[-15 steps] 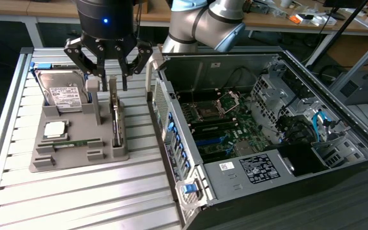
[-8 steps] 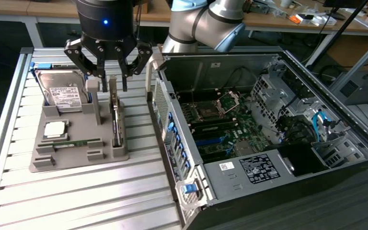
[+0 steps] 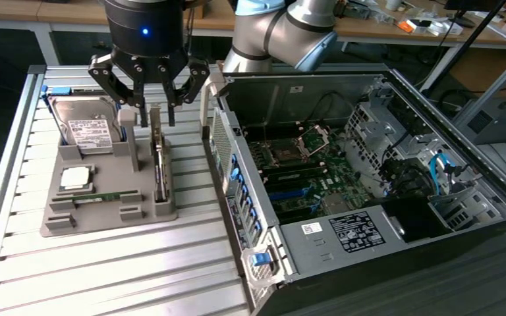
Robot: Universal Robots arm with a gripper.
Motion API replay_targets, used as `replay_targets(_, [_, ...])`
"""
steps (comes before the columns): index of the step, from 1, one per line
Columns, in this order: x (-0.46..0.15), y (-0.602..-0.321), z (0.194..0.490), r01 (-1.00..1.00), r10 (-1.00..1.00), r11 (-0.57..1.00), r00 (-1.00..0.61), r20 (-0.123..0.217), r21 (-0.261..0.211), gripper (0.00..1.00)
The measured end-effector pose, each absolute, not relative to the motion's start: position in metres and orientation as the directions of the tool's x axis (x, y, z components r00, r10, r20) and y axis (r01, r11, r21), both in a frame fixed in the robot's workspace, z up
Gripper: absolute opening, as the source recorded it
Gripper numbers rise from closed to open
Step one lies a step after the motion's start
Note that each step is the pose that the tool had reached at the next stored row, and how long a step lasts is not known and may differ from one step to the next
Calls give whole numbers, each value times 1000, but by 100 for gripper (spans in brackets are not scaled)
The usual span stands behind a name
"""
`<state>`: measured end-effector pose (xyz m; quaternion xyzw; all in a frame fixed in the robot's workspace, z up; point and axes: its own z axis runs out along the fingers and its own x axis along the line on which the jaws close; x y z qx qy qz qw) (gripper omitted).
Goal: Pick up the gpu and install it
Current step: 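Pick up the gpu and move the gpu toward the slot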
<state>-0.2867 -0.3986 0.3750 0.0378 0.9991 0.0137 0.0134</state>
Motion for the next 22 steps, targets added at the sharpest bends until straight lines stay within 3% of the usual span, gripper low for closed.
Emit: replay_targets(22, [-287, -399, 368, 75, 76, 997, -997, -26, 28, 42])
